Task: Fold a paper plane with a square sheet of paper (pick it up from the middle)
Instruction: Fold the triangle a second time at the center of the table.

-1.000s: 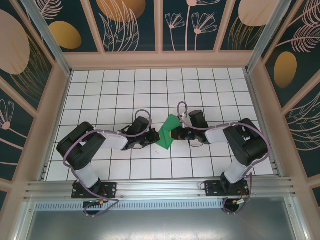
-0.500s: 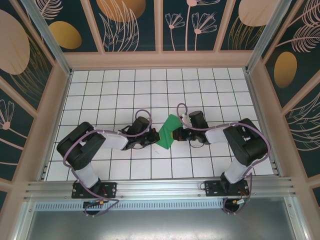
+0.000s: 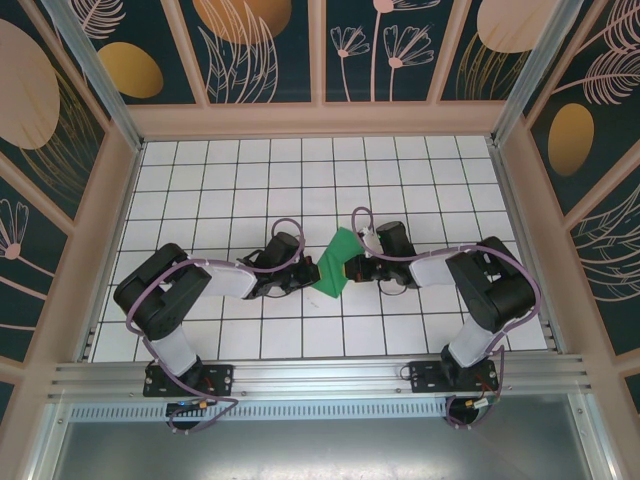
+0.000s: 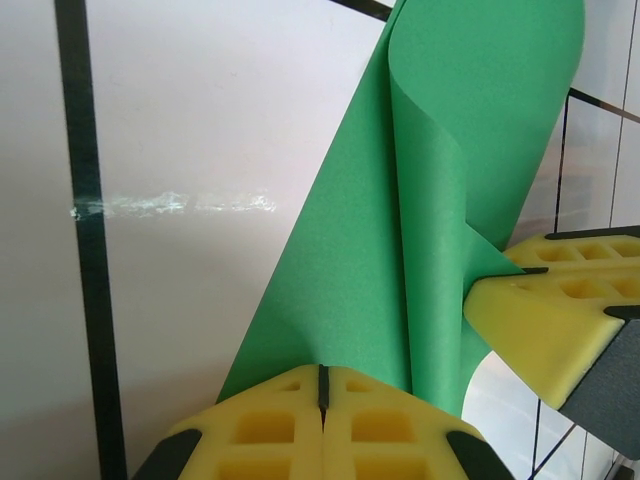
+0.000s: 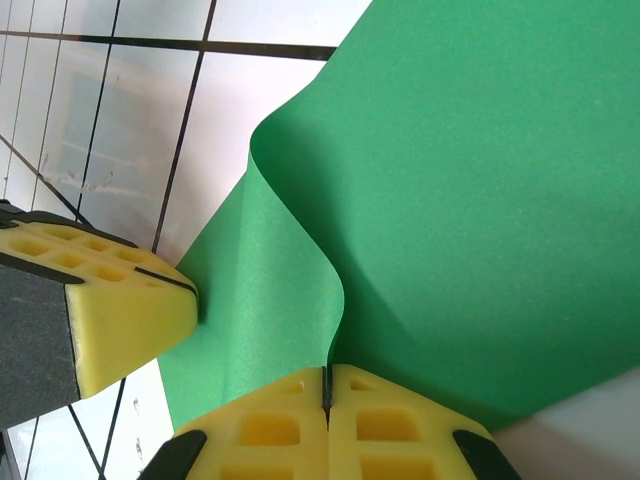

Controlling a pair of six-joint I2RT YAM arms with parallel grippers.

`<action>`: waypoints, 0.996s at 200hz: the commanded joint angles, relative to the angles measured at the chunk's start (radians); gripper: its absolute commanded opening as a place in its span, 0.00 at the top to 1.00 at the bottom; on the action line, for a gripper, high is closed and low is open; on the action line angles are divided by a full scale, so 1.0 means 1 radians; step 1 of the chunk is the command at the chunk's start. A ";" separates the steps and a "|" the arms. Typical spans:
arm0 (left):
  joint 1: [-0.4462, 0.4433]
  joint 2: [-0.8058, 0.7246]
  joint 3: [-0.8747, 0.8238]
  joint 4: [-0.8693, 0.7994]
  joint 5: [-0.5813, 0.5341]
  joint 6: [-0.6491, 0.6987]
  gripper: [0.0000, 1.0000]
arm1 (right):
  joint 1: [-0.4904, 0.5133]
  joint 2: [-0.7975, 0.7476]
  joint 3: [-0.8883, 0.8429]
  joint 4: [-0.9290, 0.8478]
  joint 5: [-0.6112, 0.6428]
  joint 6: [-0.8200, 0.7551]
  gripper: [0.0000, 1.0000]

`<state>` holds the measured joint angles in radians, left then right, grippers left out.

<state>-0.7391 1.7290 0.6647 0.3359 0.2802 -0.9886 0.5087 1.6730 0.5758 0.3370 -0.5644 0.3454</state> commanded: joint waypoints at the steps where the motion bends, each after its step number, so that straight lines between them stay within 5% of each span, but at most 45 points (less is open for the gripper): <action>1: -0.008 0.029 0.013 -0.059 -0.016 0.029 0.95 | 0.010 0.012 0.033 -0.013 0.009 -0.022 0.99; 105: -0.007 0.012 0.015 -0.078 -0.034 0.032 0.93 | 0.010 0.051 0.052 -0.055 0.073 -0.047 1.00; 199: -0.008 -0.129 0.072 -0.074 -0.066 0.024 0.80 | 0.011 0.067 0.054 -0.061 0.091 -0.042 1.00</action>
<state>-0.7425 1.6573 0.6876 0.2642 0.2436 -0.9718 0.5140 1.7016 0.6170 0.3126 -0.5339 0.3195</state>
